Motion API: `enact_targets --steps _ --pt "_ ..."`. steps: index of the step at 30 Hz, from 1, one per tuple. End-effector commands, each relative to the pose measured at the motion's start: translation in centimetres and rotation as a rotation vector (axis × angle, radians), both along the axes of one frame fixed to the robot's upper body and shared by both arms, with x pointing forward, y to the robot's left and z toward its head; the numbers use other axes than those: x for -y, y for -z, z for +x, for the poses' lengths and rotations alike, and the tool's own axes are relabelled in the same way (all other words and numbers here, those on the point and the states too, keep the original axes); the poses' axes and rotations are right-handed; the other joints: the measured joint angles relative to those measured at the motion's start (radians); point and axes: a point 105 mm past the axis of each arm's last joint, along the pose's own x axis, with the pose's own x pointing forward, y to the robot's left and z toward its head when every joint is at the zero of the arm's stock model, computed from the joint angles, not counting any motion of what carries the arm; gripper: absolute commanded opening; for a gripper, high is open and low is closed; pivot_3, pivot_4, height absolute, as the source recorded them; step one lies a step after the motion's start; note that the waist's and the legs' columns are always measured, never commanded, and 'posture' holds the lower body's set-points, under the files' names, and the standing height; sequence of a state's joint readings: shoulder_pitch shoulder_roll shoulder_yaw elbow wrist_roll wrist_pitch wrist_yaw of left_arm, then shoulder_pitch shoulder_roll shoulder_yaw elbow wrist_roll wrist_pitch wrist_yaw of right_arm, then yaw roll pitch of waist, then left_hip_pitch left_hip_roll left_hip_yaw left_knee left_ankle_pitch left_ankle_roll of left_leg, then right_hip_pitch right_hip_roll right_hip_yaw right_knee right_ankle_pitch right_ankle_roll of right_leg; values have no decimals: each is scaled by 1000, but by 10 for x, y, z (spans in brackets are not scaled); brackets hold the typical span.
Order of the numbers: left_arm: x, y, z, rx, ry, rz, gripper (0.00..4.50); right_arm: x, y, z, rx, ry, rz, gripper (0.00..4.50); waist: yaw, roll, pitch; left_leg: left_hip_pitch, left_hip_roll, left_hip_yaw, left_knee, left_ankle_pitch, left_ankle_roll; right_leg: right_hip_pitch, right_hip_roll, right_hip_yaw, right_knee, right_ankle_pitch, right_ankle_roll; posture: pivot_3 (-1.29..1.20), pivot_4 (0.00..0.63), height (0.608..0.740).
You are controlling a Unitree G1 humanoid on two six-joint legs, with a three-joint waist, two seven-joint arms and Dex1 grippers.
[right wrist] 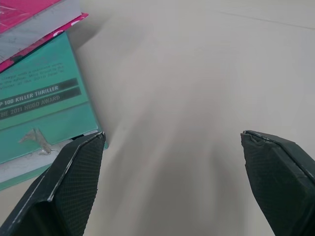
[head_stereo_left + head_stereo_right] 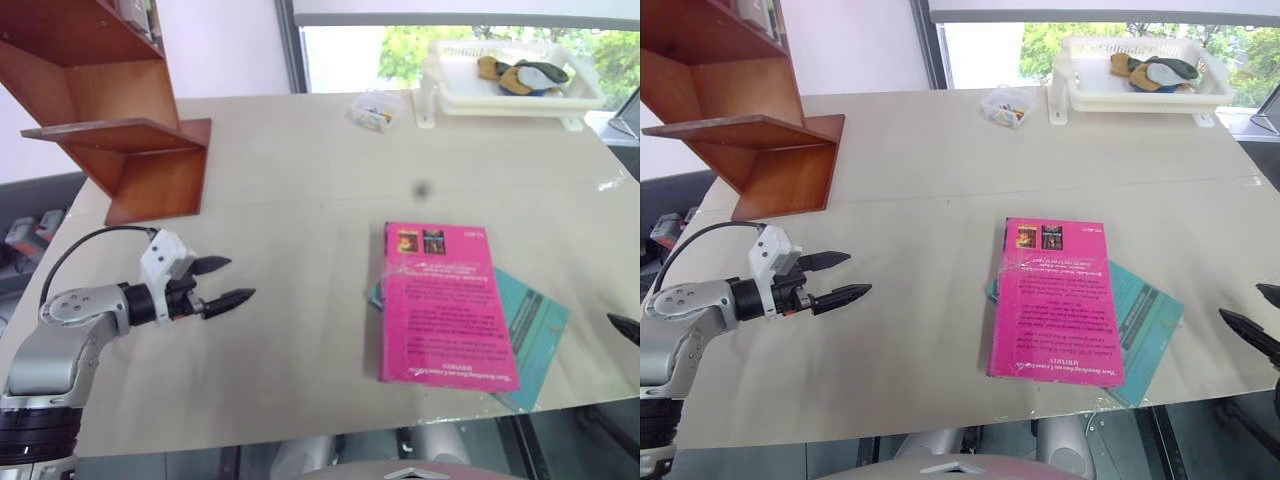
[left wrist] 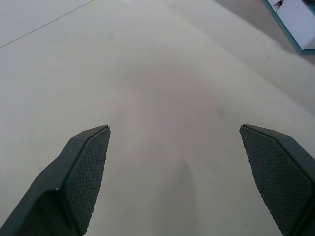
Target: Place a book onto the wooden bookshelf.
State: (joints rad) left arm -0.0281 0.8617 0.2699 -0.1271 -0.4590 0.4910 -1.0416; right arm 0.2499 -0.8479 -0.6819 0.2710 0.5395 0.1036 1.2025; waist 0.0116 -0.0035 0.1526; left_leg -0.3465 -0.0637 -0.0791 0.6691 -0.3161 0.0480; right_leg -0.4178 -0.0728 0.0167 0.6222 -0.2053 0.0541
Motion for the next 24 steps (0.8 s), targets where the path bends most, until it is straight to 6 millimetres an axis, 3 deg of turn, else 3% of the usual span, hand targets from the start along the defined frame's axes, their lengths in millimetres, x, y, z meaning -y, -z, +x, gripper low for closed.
enact_targets --steps 1,10,16,24 --pt "-3 -15 -1 53 0 12 4457 -1 -8 3 44 -4 -20 4500 0 0 0 0 0 0 0 0 0 0 0 0 0 0 0 0 150 740" --pt "-3 -21 -1 71 10 8 4457 -8 1 1 2 -15 13 4500 0 0 0 0 0 0 0 0 0 0 0 0 0 0 0 0 150 740" --pt "4 -35 -4 102 76 -39 4457 -18 10 -5 -59 -34 61 4500 0 0 0 0 0 0 0 0 0 0 0 0 0 0 0 0 150 740" --pt "7 -55 -10 118 151 -72 4457 -44 28 -5 -163 -71 145 4500 0 0 0 0 1 0 0 0 0 0 0 0 0 0 0 0 150 740"
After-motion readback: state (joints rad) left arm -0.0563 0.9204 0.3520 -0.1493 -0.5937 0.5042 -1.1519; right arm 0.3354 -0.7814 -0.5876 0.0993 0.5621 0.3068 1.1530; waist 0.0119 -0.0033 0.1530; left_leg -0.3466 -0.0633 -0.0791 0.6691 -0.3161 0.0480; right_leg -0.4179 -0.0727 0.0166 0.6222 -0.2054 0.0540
